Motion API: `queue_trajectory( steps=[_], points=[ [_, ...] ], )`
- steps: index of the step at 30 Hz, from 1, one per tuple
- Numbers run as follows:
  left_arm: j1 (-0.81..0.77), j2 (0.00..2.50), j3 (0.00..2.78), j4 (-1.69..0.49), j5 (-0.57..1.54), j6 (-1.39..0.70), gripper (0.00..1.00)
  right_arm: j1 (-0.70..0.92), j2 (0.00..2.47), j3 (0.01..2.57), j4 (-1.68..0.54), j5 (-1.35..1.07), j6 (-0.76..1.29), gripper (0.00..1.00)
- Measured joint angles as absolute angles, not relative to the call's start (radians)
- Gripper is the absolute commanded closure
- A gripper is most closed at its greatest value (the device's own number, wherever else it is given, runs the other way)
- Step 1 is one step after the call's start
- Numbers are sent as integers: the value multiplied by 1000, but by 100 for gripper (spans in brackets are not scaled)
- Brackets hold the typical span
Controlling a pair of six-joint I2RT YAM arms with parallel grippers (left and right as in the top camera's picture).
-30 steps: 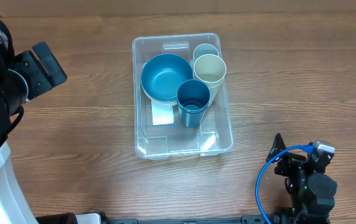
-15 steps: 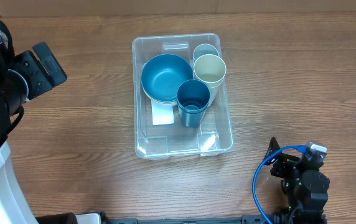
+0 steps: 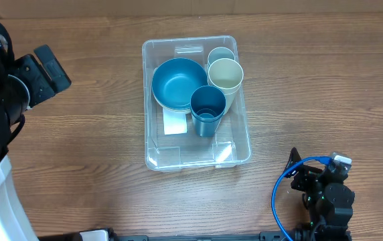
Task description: Pack container
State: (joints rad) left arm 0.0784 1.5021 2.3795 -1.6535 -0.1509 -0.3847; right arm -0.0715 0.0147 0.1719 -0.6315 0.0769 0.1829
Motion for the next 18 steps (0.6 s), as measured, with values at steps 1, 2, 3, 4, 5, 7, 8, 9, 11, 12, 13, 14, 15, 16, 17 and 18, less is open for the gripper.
queue_trajectory(
  steps=[1,2,3,4,5,7,8,9,11,12,13,14,15,16,17,18],
  points=[
    [78,1486,2363,-1627,-154,-383,0,-72,15,172,-632,77,182,0],
    [79,1444,2300,-1537,-155,-383,0,-72,15,172,-632,77,183,0],
    [79,1392,2226,-1453,-151,-379,0,-72,15,172,-631,76,183,0],
    [80,1309,2104,-1328,-138,-361,0,-72,15,172,-632,76,183,0],
    [80,1227,1979,-1206,-117,-334,0,-72,15,172,-632,76,183,0],
    [80,1062,1732,-992,-64,-276,0,-72,15,172,-630,75,183,0],
    [80,980,1609,-893,-37,-250,0,-72,15,172,-630,75,183,0],
    [80,908,1497,-816,-19,-232,0,-72,15,172,-632,75,183,0],
    [80,773,1296,-730,12,-206,0,-72,14,172,-633,75,183,0],
    [80,713,1201,-688,22,-200,0,-72,15,172,-633,75,182,0],
    [80,655,1111,-670,31,-195,0,-72,15,172,-631,75,183,0],
    [80,607,1033,-660,37,-189,0,-72,15,172,-634,75,183,0],
    [80,551,937,-640,43,-183,0,-72,15,172,-632,75,183,0],
    [80,502,852,-630,48,-181,0,-72,15,172,-632,75,182,0],
    [80,464,790,-622,56,-179,0,-72,15,172,-632,75,182,0],
    [80,410,702,-567,68,-175,0,-72,15,172,-632,75,183,0]
  ],
)
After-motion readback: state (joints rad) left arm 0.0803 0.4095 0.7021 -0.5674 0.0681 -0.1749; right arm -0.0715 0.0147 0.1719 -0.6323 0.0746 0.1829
